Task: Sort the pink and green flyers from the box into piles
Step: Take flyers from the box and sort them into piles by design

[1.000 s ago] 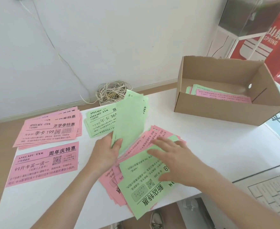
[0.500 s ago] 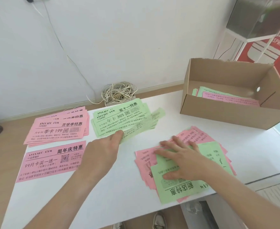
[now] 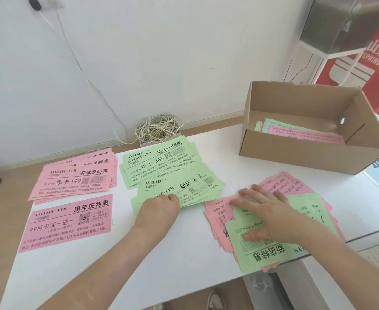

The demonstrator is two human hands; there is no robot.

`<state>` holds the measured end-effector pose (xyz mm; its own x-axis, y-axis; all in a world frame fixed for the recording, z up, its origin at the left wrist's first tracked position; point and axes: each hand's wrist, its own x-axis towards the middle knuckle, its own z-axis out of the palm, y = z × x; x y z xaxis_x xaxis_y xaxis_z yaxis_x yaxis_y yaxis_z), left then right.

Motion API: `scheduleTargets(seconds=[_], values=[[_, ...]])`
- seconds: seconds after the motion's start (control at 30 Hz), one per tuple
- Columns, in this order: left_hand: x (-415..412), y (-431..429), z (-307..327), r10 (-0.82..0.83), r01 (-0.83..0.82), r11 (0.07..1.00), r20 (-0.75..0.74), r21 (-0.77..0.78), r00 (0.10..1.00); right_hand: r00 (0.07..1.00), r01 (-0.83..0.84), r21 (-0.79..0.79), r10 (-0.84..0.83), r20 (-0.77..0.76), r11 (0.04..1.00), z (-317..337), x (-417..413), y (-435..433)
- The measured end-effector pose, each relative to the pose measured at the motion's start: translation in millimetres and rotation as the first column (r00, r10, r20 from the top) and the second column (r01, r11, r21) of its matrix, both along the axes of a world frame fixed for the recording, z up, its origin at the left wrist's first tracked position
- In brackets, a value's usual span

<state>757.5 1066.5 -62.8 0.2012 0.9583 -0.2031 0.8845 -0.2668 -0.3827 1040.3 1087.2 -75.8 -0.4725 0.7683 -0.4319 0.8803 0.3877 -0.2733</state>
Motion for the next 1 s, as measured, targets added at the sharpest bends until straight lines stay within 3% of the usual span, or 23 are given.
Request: scheduleTargets(seconds=[0.2, 0.37, 0.6, 0.77, 1.0], values=[[1.9, 0.8, 2.1, 0.04, -0.047, 0.996, -0.093, -0.077, 0.995, 0.998, -0.063, 0.023, 0.063, -0.004, 0.998, 1.4, -8.8, -9.7], [-2.4, 0.3, 10.2, 0.13, -0.137, 0.986, -0.073, -0.091, 0.989, 0.997, 0.081, 0.056, -0.08, -0.015, 0.995, 22.1, 21.1, -19.5], [13.7, 9.4, 9.8, 0.192, -0.166, 0.971, 0.145, -0.172, 0.971, 0.983, 0.058, -0.039, -0.05, 0.176, 0.998, 23.1, 42.0, -56.2], [8.4, 16.8, 1.9, 0.249, -0.164, 0.939, 0.27, -0.301, 0.93, 0.989, 0.039, 0.033, -0.044, 0.139, 0.999, 9.2, 32.8, -56.8], [-17.2, 22.2, 2.0, 0.157, -0.063, 0.954, 0.308, -0.293, 0.938, 0.995, 0.067, -0.068, -0.061, 0.081, 0.995, 17.6, 45.8, -29.8]])
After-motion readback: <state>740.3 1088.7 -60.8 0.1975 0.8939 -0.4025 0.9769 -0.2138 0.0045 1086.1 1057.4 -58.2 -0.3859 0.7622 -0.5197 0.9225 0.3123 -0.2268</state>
